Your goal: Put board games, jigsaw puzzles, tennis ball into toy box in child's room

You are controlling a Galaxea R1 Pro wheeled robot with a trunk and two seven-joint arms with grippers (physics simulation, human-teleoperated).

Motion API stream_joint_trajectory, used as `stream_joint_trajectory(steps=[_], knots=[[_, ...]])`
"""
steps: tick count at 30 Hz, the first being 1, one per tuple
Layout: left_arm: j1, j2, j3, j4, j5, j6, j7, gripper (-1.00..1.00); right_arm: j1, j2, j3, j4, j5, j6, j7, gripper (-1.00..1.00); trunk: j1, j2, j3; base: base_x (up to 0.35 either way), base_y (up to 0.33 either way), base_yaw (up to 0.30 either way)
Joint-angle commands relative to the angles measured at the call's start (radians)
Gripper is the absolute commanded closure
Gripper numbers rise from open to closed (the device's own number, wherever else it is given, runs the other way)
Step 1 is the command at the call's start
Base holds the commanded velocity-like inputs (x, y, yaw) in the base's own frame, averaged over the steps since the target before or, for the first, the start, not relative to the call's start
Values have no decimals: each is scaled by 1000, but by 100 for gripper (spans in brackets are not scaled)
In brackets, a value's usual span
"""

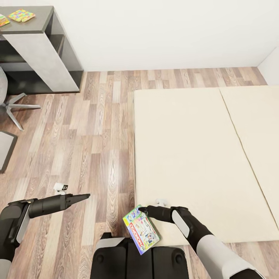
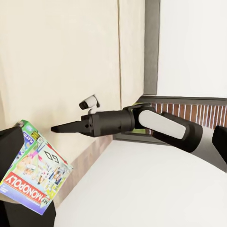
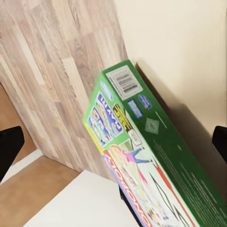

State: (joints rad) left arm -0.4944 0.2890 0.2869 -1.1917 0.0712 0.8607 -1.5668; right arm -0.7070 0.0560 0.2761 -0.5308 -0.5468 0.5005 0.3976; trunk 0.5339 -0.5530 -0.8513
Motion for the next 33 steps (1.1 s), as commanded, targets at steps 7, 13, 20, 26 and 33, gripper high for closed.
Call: stream_joint_trajectory(steps=[7, 13, 20, 26, 33], knots=[[0, 1, 0, 0, -1, 11, -4, -100, 5, -10, 1, -49, -4, -3, -1, -100, 0, -1, 11, 0, 0, 0], [-1, 2, 0, 0, -3, 11, -4, -100, 57, -26, -5, -188, -5, 7, -3, -100, 0, -1, 21, 0, 0, 0], [-1, 6, 3, 0, -4, 11, -4, -100, 92, -77, -8, -277, -13, 22, -3, -100, 0, -1, 32, 0, 0, 0], [0, 9, 4, 1, -4, 11, -4, -100, 114, -134, -12, -327, -24, 26, -2, -100, 0, -1, 42, 0, 0, 0], [10, 46, 6, 1, 1, 11, -4, -100, 124, -183, -27, -342, -39, 25, 1, -100, 0, -1, 54, 0, 0, 0]])
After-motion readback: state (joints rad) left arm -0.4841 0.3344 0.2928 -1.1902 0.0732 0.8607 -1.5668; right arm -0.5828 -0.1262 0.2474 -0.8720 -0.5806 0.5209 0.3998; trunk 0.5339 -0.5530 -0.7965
